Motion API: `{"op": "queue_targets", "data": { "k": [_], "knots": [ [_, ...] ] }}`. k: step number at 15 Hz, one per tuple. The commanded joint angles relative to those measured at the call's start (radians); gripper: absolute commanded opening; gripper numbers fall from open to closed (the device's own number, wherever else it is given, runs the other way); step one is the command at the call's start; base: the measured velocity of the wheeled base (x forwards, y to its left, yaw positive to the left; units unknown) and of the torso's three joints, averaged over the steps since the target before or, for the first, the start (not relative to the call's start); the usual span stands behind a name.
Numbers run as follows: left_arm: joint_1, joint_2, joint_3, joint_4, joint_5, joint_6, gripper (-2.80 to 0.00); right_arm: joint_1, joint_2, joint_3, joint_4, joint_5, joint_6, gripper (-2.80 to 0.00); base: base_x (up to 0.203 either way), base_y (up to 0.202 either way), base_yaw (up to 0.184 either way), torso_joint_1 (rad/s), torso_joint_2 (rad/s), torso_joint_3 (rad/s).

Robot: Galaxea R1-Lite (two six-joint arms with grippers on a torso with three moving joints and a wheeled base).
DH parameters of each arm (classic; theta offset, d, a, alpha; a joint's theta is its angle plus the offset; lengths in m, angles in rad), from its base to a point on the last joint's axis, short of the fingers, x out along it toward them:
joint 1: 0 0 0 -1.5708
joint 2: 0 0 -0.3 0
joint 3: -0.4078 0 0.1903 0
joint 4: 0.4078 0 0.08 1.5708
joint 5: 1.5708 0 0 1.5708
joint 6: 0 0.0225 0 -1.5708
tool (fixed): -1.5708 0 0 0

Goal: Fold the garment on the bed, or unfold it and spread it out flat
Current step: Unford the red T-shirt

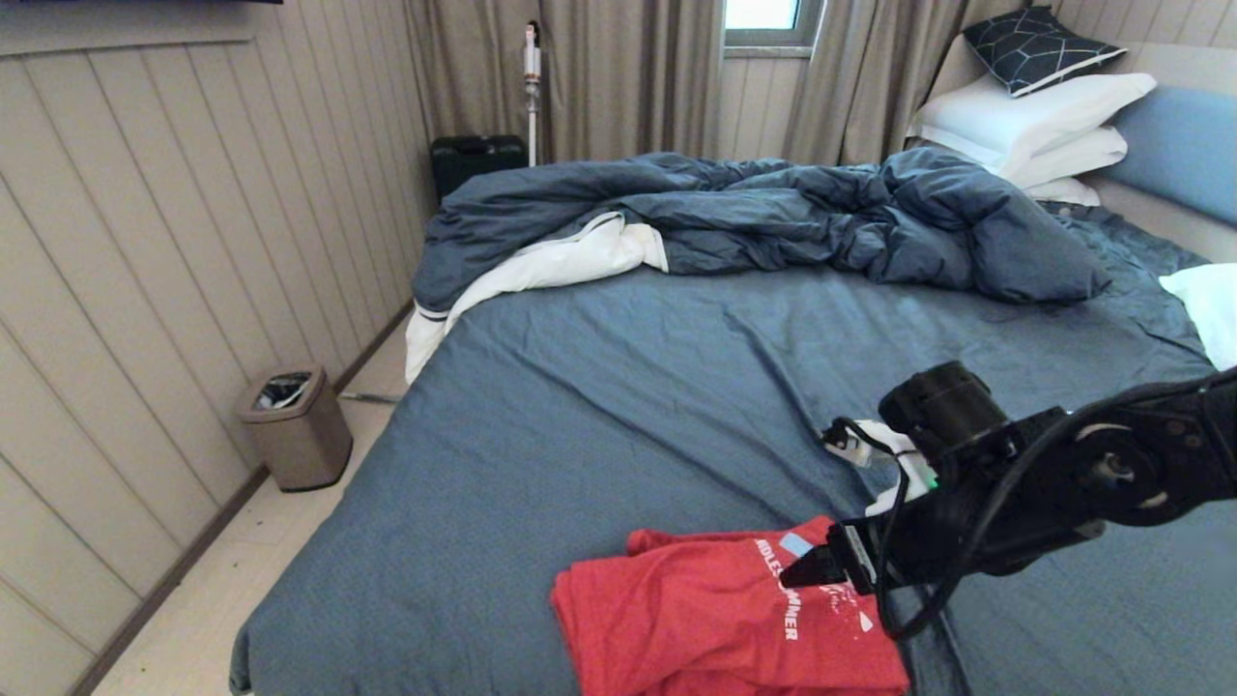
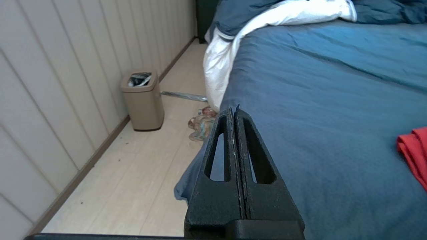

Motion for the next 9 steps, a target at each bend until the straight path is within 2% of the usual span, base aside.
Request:
{"op": "queue_targets", "data": {
  "k": [1,5,9],
  "knots": [
    [0.000,0.001,0.000,-0.001,0.001,0.000,-2.80,0.072,-0.072,-0.033,0.004,-0.013,0.002,0.00,0.000,0.000,0.000,0.000,0.00,0.000],
    [0.000,0.001,0.000,-0.001,0.001,0.000,-2.80,0.256,-0.006,-0.135,0.007,-0.256,-0.006,0.00,0.000,0.000,0.000,0.000,0.00,0.000],
    [0.000,0.001,0.000,0.002,0.001,0.002,-2.80,0.367,0.126,-0.199,0.007,-0.329,-0.032,0.00,0.000,0.000,0.000,0.000,0.00,0.000]
  ]
}}
